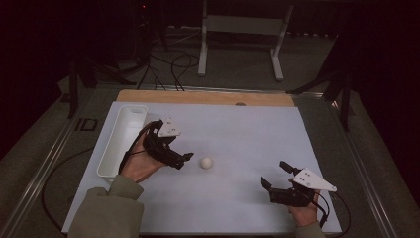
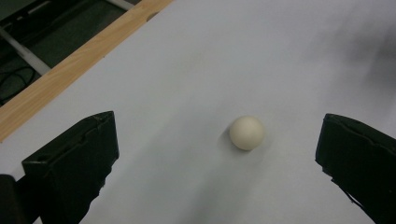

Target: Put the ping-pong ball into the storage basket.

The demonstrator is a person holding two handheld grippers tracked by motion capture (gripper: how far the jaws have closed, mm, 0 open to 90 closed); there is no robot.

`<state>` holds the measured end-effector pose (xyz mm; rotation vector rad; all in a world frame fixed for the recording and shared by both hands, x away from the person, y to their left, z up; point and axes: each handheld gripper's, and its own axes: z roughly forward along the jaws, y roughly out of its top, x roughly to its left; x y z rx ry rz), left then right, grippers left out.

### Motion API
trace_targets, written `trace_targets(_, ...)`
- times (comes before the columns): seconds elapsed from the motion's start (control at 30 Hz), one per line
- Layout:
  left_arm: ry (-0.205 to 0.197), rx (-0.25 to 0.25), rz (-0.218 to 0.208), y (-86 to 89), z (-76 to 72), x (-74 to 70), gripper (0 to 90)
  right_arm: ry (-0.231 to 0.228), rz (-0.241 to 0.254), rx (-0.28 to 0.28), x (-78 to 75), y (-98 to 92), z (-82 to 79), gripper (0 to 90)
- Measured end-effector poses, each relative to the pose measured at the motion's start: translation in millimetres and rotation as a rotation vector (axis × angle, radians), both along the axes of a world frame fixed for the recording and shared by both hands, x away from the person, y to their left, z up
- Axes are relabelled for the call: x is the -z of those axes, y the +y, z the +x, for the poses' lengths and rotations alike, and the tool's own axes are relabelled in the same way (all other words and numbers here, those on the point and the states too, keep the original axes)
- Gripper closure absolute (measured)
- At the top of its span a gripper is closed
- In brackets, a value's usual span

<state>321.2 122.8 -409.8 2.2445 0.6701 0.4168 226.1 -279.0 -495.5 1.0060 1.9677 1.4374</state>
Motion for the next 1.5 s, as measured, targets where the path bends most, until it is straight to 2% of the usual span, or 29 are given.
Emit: trace_targets(1.5,0.088,0.031,0.113,-34.2,26.6,18.8,0.0,0.007,0.000,0.000,0.7,0.1,0.3,8.1)
